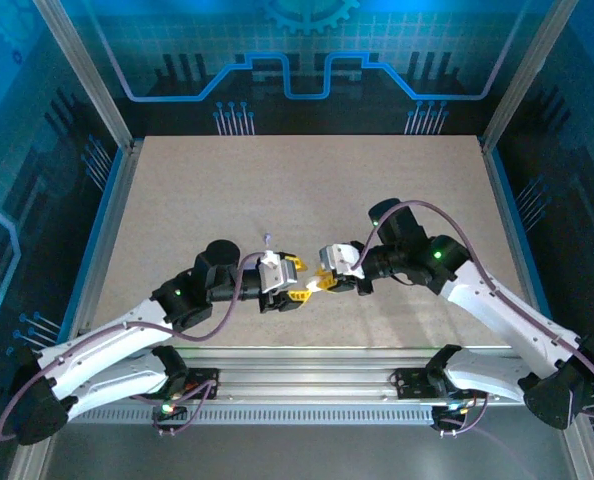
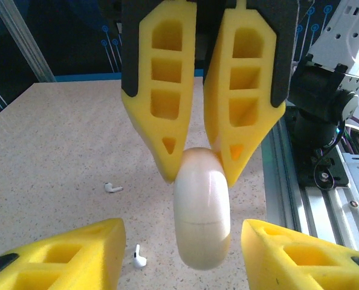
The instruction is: Insert wireless bluetooth earbuds into charging case
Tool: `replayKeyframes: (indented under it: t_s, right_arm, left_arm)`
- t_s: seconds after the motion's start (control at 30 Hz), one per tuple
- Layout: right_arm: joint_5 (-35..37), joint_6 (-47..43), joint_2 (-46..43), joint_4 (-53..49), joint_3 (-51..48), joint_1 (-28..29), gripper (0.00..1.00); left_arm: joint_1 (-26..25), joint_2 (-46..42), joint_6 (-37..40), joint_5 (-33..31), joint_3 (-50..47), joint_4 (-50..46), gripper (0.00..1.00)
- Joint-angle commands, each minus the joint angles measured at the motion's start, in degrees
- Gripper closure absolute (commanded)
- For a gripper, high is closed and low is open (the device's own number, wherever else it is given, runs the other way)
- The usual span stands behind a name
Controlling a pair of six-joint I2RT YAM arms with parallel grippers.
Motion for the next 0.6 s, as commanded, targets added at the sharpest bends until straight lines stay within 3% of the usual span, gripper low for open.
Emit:
replayKeyframes:
  t_s: [0.0,0.4,0.57]
  right_arm:
    - [-0.94,0.76,0.32,1.88,1.50,0.84,0.90]
    - [-1.93,0.82,0.85,2.44,1.89,0.97,0.90]
    - [-1.25,0.45,0.59,2.16,1.68,1.00,0.90]
  left_arm:
    - [-0.50,0.89,-0.31,0.68,-0.45,1.75,0.45]
    - [-0.52,1.88,-1.28,1.44,-0.63,3.02,0.54]
    - [-0.50,1.79,-0.89,1.47,-0.55,2.89,0.65]
